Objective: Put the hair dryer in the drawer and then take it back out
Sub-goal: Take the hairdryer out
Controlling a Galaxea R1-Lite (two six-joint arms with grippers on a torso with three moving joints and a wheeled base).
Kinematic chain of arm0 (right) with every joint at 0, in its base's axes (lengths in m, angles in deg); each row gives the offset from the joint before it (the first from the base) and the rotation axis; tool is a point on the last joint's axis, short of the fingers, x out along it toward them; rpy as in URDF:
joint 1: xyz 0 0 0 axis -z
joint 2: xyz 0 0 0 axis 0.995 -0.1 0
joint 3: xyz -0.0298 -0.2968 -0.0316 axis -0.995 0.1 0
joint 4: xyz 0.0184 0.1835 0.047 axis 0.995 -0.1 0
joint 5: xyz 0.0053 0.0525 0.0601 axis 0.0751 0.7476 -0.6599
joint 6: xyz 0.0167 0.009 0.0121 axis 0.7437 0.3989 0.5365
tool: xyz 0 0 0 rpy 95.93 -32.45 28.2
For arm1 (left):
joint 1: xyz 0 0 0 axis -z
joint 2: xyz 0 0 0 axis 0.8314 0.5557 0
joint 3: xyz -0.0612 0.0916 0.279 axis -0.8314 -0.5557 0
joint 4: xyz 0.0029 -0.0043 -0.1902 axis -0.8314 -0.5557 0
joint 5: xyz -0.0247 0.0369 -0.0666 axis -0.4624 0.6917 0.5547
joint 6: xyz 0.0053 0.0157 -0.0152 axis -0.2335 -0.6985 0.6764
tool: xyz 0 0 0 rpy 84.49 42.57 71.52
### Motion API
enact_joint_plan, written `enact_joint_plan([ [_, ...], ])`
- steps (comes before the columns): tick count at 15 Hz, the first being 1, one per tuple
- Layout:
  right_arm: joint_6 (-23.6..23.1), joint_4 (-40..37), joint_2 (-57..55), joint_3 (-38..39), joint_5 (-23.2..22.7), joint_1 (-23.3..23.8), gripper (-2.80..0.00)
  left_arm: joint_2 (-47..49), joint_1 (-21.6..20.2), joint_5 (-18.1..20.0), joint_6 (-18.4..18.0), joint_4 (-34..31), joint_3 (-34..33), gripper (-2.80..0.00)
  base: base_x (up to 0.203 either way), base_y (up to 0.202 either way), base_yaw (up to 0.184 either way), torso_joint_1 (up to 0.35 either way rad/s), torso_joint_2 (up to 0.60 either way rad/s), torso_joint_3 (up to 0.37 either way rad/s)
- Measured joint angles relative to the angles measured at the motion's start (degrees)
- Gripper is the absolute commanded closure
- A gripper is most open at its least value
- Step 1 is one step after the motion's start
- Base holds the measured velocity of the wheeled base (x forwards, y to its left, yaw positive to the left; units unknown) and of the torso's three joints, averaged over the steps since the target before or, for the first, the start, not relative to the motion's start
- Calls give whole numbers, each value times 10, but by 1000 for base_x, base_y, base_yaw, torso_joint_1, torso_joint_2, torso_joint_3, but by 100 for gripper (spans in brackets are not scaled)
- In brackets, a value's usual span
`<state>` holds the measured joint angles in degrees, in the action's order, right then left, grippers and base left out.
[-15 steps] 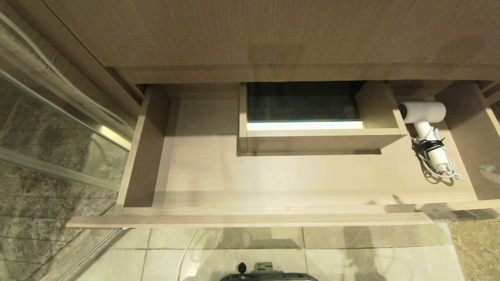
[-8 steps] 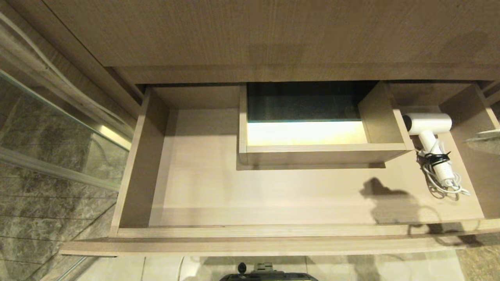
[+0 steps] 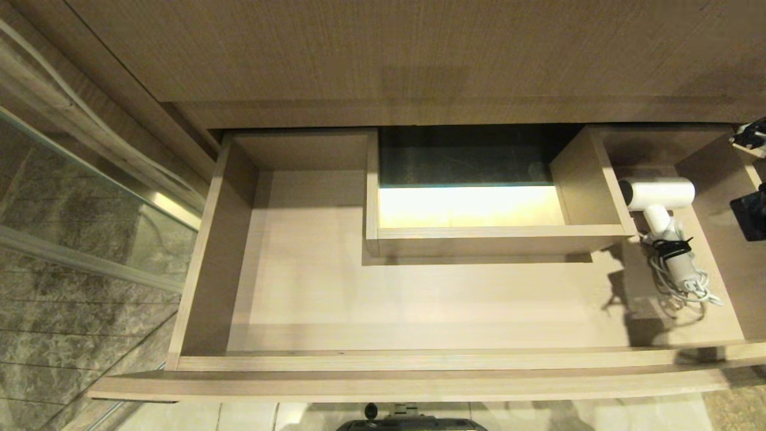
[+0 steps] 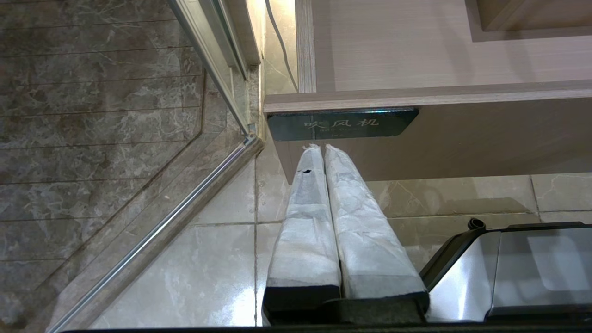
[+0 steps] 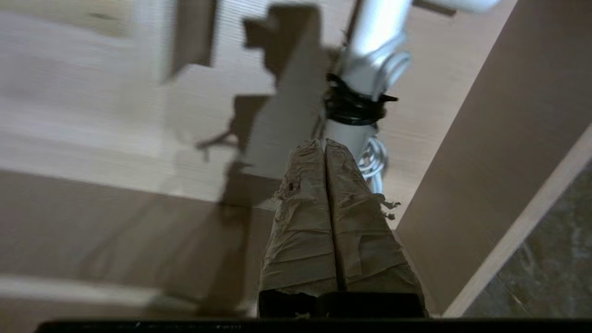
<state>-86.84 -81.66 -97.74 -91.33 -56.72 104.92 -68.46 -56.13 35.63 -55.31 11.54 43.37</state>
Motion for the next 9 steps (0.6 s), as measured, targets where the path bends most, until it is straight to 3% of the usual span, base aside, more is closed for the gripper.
enact_joint_plan([
  [2,0,24,-54,-24,1,16,0,0,0,0,0,0,0,0,0,0,0,0,0,0],
  [3,1,32,-78,-38,2,20,-280,0,0,0,0,0,0,0,0,0,0,0,0,0],
  [9,2,95,-202,-110,3,27,-280,0,0,0,0,0,0,0,0,0,0,0,0,0],
])
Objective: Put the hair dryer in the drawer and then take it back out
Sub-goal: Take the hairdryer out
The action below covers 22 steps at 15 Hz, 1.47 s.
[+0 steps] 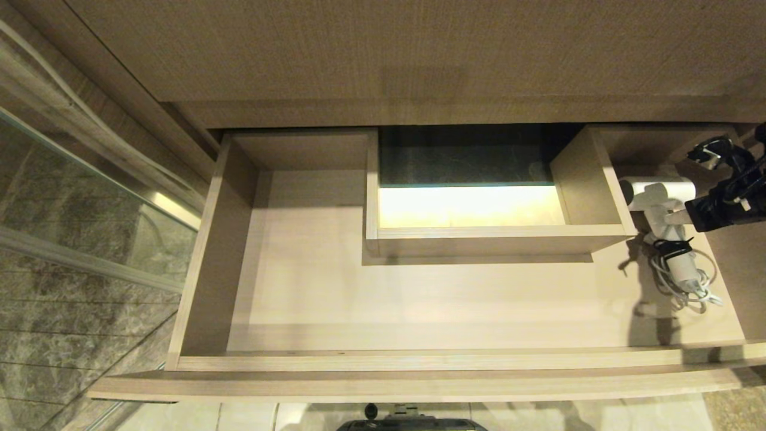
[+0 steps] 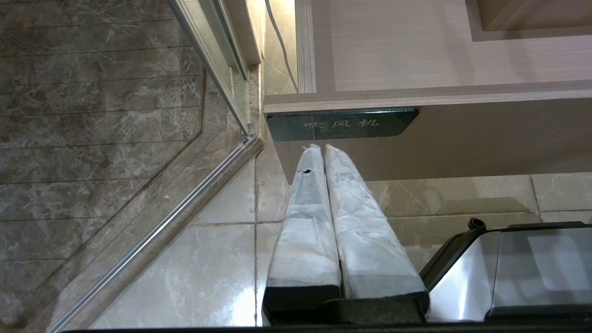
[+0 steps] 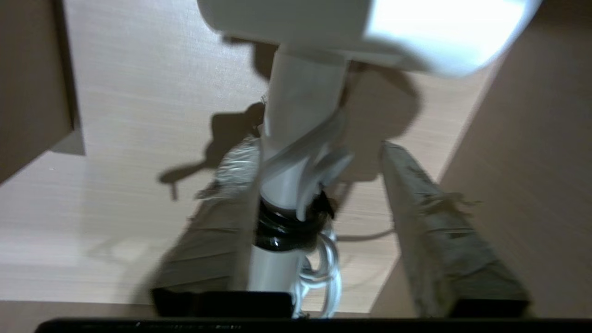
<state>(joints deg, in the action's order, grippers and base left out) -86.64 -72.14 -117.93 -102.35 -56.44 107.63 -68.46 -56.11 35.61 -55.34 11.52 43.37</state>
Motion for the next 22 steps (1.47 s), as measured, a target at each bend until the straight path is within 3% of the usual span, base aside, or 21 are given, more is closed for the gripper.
enact_joint_plan([
  [12,5,19,-101,-55,-23,-10,-280,0,0,0,0,0,0,0,0,0,0,0,0,0],
  [13,5,31,-108,-60,-25,-13,0,0,0,0,0,0,0,0,0,0,0,0,0,0],
  [22,-7,43,-114,-80,-24,-23,0,0,0,0,0,0,0,0,0,0,0,0,0,0],
])
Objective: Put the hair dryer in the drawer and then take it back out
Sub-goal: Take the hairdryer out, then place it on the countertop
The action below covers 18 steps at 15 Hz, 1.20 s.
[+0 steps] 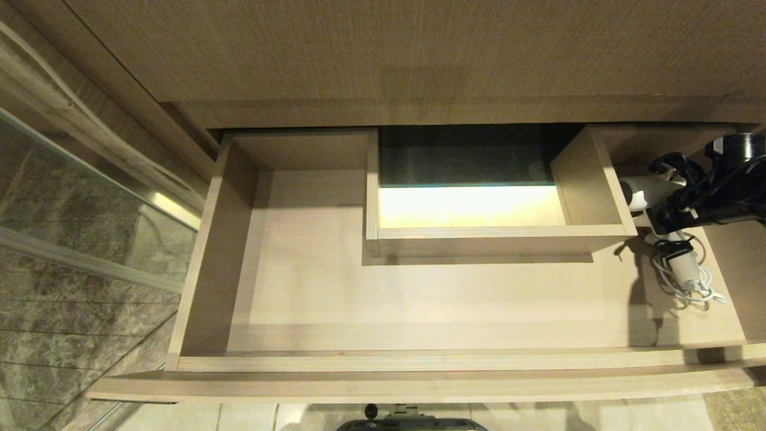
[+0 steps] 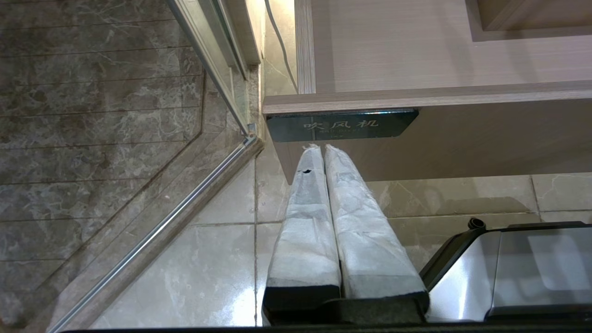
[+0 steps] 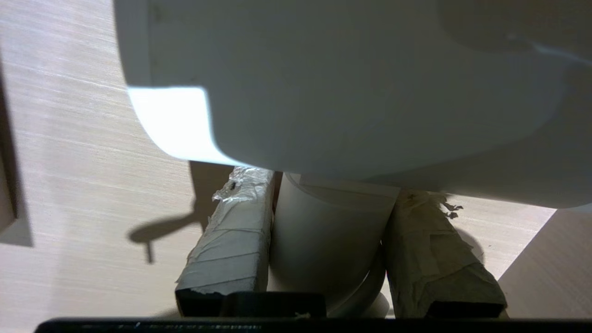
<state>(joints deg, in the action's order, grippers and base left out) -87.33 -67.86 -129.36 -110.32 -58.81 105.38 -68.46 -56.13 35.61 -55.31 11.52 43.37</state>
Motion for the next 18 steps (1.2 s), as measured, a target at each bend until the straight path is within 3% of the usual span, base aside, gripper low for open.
enact_joint_plan([
  [7,-3,-60,123,71,2,4,0,0,0,0,0,0,0,0,0,0,0,0,0,0],
  [10,-45,-131,206,110,6,13,0,0,0,0,0,0,0,0,0,0,0,0,0,0],
  [14,-72,-226,340,150,7,21,0,0,0,0,0,0,0,0,0,0,0,0,0,0],
  [18,-73,-267,512,164,3,24,0,0,0,0,0,0,0,0,0,0,0,0,0,0],
])
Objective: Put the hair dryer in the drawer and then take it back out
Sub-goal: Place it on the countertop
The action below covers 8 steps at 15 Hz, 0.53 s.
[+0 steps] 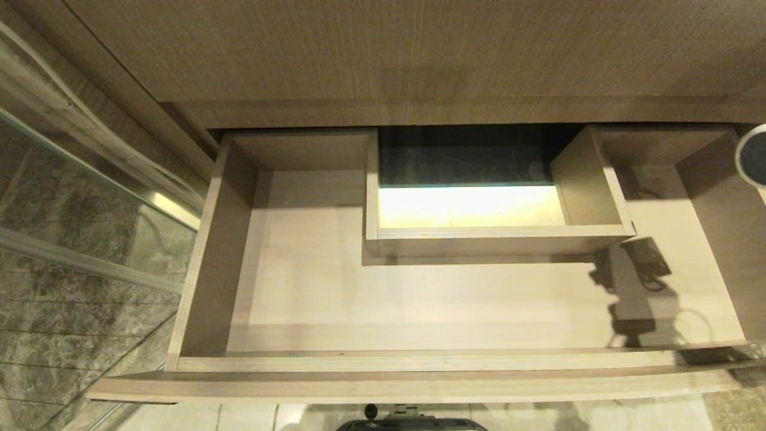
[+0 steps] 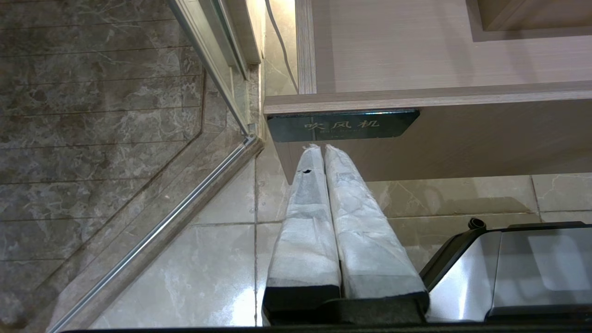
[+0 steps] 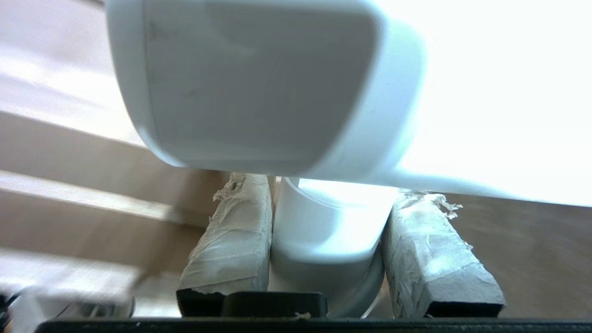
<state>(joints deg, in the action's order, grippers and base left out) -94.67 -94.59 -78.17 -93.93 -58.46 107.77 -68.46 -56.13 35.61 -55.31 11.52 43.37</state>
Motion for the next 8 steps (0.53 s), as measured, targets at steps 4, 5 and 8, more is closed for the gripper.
enact_joint_plan([
  [4,6,-6,174,-18,1,10,0,0,0,0,0,0,0,0,0,0,0,0,0,0],
  [5,8,-6,203,-40,1,14,0,0,0,0,0,0,0,0,0,0,0,0,0,0],
  [8,15,-11,246,-114,2,20,0,0,0,0,0,0,0,0,0,0,0,0,0,0],
])
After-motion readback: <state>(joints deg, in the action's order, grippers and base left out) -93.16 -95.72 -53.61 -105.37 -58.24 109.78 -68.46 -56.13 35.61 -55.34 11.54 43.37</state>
